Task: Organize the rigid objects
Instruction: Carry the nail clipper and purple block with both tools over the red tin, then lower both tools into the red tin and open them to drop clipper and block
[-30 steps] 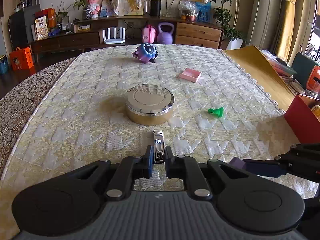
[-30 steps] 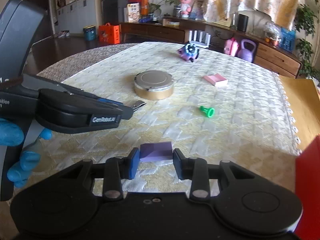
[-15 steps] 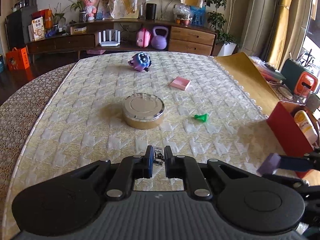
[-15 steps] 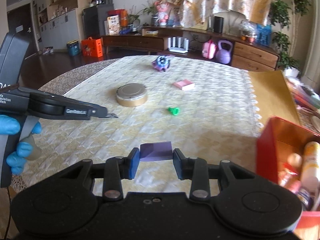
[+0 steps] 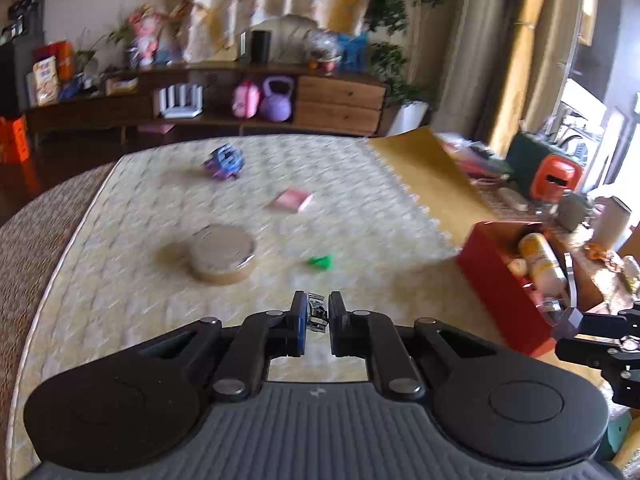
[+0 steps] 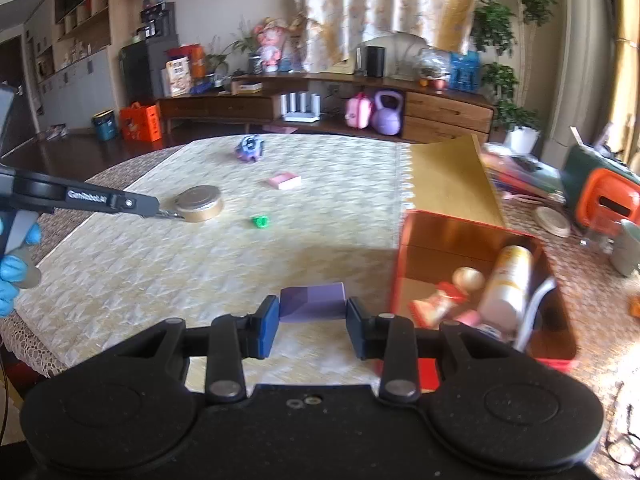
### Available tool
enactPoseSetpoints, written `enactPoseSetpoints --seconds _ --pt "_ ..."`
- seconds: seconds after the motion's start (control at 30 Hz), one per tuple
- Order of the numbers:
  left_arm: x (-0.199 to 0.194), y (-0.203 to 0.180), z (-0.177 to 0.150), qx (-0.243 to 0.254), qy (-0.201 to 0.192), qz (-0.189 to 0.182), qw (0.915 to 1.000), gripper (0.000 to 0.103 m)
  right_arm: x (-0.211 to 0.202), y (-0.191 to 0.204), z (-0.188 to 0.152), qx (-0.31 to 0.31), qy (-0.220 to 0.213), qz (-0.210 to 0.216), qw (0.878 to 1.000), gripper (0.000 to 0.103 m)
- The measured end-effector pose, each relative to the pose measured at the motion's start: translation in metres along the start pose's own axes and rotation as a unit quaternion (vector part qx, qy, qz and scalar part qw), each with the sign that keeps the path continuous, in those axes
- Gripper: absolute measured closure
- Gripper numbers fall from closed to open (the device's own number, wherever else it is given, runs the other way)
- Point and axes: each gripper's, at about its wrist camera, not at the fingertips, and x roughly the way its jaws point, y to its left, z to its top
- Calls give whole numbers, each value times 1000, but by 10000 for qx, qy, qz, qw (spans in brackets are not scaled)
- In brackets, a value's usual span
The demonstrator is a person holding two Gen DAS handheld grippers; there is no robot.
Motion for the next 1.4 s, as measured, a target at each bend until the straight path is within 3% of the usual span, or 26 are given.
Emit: enactPoseSetpoints --seconds 0.4,0.83,1.1,1.4 --pt "-2 -79 32 362 -162 -633 9972 92 -27 -54 -12 377 -146 -408 9984 68" --pt "61 -179 46 1022 231 -1099 9884 92 -7 -110 -25 998 76 -496 9937 68" --pt "107 -225 53 1446 336 -1056 9833 92 13 -117 -19 877 205 -421 9950 68" --pt "158 -243 52 1434 572 -949 9834 92 42 -122 -16 924 550 -286 9938 68"
